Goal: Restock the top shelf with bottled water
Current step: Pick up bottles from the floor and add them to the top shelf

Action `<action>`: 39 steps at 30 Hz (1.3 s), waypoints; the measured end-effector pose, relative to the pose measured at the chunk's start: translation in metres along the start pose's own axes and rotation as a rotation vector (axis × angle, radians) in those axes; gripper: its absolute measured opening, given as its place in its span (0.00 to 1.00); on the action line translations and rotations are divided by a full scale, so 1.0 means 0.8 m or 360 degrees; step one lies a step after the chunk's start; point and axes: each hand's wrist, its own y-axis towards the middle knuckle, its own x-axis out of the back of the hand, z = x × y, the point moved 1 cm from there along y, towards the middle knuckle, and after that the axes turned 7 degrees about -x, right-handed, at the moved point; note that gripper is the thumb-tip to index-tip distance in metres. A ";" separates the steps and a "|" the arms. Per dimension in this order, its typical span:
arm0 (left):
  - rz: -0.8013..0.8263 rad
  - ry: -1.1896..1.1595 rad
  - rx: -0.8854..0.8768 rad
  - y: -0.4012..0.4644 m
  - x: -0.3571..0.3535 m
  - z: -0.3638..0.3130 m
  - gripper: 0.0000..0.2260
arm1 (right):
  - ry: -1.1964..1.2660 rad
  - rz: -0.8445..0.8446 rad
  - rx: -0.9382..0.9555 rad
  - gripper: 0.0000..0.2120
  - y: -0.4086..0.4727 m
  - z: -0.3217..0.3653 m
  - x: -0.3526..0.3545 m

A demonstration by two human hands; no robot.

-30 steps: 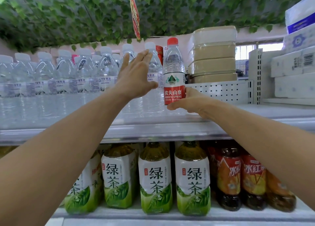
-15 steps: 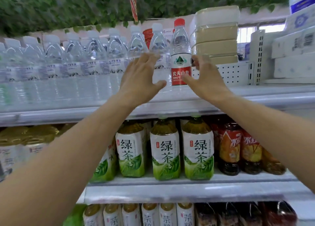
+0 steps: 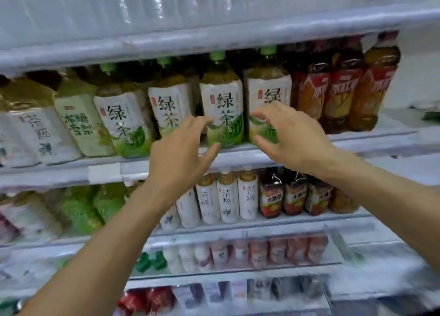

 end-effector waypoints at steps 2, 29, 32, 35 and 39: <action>0.0214 -0.0037 0.0073 -0.024 -0.026 0.002 0.21 | -0.0018 0.0174 -0.0057 0.22 -0.023 -0.015 -0.015; 0.2083 -0.1144 0.1329 -0.613 -0.615 -0.224 0.18 | 0.0306 0.2176 -0.1532 0.34 -0.679 -0.328 -0.522; 0.2080 -0.1176 0.1393 -0.659 -0.710 -0.238 0.21 | 0.0332 0.2094 -0.1595 0.36 -0.736 -0.350 -0.592; 0.2017 -0.1258 0.1456 -0.691 -0.791 -0.245 0.30 | 0.0410 0.1954 -0.1712 0.41 -0.776 -0.367 -0.659; 0.1922 -0.1216 0.1254 -0.736 -0.897 -0.248 0.42 | 0.0566 0.1783 -0.1804 0.49 -0.822 -0.387 -0.752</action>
